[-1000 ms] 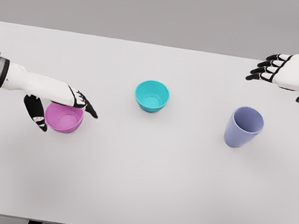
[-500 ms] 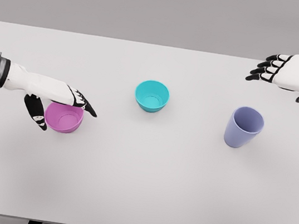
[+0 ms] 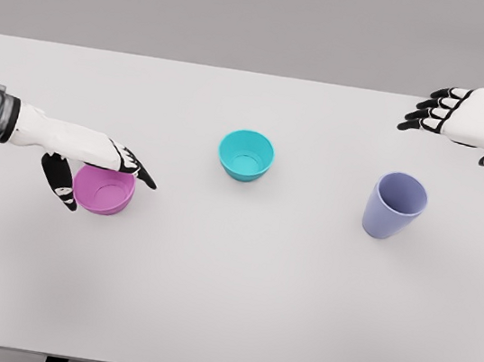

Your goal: Stacking bowl and cup with both arms

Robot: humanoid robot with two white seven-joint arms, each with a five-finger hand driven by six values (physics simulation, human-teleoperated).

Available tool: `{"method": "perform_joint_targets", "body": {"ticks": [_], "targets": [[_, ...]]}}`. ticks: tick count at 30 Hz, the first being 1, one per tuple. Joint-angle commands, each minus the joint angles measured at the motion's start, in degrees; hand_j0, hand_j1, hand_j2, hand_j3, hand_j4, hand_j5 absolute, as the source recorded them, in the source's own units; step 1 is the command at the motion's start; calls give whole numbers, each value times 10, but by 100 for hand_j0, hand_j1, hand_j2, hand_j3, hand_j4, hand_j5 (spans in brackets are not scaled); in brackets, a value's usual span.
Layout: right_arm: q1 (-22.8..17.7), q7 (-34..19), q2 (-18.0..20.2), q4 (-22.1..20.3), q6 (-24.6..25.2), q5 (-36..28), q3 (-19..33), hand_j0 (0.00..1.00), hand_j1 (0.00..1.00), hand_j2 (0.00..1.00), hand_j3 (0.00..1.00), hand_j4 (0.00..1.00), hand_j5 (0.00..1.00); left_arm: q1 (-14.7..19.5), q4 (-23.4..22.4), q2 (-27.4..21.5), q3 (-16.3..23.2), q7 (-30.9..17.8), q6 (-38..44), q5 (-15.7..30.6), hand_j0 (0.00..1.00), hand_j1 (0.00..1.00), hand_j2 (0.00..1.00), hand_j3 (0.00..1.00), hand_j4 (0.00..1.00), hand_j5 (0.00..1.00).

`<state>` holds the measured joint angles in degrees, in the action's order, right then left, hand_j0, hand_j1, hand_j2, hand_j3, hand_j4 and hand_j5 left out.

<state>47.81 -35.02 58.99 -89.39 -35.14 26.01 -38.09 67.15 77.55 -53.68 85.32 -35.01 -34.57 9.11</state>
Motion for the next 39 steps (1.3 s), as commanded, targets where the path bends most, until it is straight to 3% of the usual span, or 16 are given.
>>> {"method": "perform_joint_targets", "body": {"ticks": [1,32,39], "targets": [[0,0,1,0,1,-2,0,100,100,100,100,100,100,0,-1,0,-1,0,1,3,100,100,100,100,100,100],[0,0,1,0,1,-2,0,100,100,100,100,100,100,-11,-33,16,-4,0,1,-1,100,100,100,100,100,100],[0,0,1,1,1,-2,0,100,100,100,100,100,100,-15,-33,16,-5,0,0,-5,80,80,80,80,80,80]]}}
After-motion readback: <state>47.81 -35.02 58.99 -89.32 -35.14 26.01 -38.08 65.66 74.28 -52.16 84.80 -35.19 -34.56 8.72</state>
